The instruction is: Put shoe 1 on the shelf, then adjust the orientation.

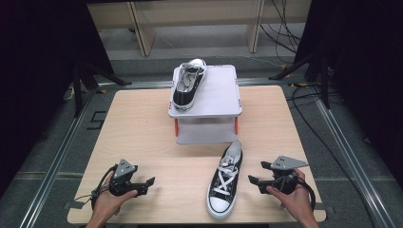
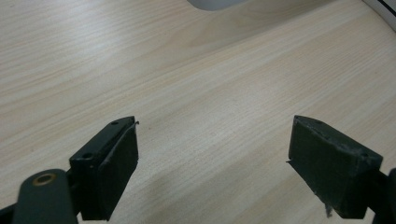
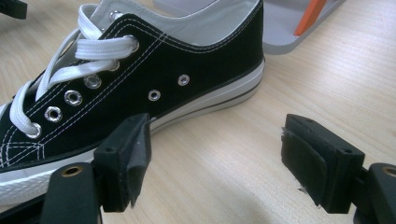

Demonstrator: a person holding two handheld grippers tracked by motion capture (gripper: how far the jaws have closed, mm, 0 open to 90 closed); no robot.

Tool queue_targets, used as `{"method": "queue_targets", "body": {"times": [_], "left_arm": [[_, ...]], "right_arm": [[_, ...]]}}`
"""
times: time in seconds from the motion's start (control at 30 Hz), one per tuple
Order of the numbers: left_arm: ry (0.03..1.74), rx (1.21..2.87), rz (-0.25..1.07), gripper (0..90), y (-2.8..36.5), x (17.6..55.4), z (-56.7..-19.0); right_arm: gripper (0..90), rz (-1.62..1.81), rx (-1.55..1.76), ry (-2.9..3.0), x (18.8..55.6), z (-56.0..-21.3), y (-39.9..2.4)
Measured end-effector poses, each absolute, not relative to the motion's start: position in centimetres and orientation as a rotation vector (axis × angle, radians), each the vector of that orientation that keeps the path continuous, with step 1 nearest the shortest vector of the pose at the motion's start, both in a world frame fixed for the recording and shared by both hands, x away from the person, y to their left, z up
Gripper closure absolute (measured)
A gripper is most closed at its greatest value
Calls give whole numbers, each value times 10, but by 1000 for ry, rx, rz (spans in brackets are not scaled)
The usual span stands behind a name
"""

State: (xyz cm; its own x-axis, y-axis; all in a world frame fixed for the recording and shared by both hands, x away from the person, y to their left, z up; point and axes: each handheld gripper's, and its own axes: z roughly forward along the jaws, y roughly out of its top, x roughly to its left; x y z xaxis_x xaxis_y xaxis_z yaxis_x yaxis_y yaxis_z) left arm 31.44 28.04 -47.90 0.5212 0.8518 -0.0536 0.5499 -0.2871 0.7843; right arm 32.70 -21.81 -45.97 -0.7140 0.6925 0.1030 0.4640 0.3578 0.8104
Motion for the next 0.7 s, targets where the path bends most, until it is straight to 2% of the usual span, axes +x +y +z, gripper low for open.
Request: {"method": "queue_targets", "body": {"times": [0.17,0.5,0.7], "left_arm": [[1121,2004,530,157,279,314,-479],[1129,1983,495,150,284,314,-479],[1126,2025,511,149,283,315,-480]], "right_arm": [[255,1318,1033,2379,327,-459,-219],[258,1345,999,2312,327,-450,-221],[320,1411,827,2312,328,-429,-212]]}}
